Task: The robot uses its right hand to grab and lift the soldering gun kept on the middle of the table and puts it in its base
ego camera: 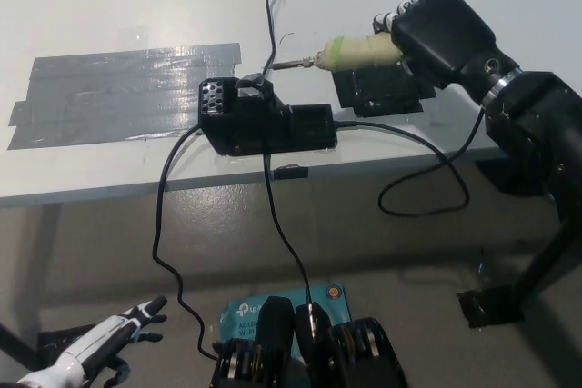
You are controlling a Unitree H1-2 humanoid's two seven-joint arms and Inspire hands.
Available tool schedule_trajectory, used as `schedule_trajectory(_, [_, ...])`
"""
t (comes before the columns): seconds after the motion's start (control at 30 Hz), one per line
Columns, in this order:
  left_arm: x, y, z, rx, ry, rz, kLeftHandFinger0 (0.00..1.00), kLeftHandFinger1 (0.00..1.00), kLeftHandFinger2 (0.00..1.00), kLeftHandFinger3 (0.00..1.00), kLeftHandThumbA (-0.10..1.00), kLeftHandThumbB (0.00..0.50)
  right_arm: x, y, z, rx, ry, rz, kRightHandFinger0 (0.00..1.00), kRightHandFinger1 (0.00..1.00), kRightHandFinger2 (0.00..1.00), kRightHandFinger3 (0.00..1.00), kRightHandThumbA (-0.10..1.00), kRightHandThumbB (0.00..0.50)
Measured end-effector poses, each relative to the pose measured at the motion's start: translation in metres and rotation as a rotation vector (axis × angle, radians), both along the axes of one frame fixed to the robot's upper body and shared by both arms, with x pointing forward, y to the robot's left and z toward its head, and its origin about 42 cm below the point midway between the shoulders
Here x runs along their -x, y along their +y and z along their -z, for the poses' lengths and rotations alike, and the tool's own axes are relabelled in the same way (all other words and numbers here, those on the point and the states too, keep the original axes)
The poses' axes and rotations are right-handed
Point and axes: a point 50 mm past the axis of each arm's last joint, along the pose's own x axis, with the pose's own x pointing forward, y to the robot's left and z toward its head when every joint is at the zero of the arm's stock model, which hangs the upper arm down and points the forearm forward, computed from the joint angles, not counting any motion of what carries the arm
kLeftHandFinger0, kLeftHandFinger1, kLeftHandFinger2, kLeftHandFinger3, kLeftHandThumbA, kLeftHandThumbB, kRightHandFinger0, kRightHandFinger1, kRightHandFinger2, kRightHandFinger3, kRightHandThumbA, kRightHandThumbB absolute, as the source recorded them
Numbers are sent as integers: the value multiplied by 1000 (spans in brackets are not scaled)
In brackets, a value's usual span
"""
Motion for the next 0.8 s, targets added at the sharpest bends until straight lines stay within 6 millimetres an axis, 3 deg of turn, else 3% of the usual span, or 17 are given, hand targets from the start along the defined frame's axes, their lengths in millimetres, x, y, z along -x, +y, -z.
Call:
schedule_trajectory(0.13, [0,0,0,-1,0,0,1000,911,1000,1000,1000,500,0,3,2,12,1,-5,0,0,147,56,-100,53])
schedule_trajectory(0.2, [0,0,0,-1,0,1,1000,913,1000,1000,1000,500,0,5,3,16,2,-6,0,0,143,81,-100,30])
schedule_trajectory(0.23, [0,0,0,-1,0,1,1000,911,1000,1000,1000,500,0,6,4,18,4,-6,0,0,166,189,-100,10])
schedule_trajectory(0.27, [0,0,0,-1,0,1,1000,911,1000,1000,1000,500,0,7,5,20,6,-6,0,0,167,236,-100,6])
schedule_trajectory(0.33, [0,0,0,-1,0,2,1000,912,1000,1000,1000,500,0,10,6,26,15,-1,0,0,166,207,-100,0])
schedule_trajectory(0.37, [0,0,0,-2,0,2,1000,924,1000,1000,1000,500,-1,11,7,30,20,5,0,0,165,339,-100,10])
schedule_trajectory(0.47, [0,-1,0,-2,1,4,1000,930,1000,1000,1000,500,-2,13,9,41,21,25,0,0,145,412,-100,0])
schedule_trajectory(0.5, [0,-1,0,-2,1,4,1000,929,1000,1000,1000,500,-2,14,10,43,19,35,0,0,194,456,-100,9])
schedule_trajectory(0.57, [0,-1,0,-2,1,4,1000,930,1000,1000,1000,500,-3,15,11,48,19,47,0,0,87,299,-100,31])
schedule_trajectory(0.7, [0,-1,0,-2,1,4,1000,909,1000,1000,1000,500,-4,18,13,48,21,69,0,0,95,288,-100,16])
schedule_trajectory(0.73, [0,-1,0,-2,1,4,1000,911,1000,1000,1000,500,-4,19,13,47,21,73,0,0,109,336,-100,14])
schedule_trajectory(0.8, [0,-1,0,-3,1,4,1000,928,1000,1000,1000,500,-4,19,13,49,21,83,0,0,112,264,-100,0])
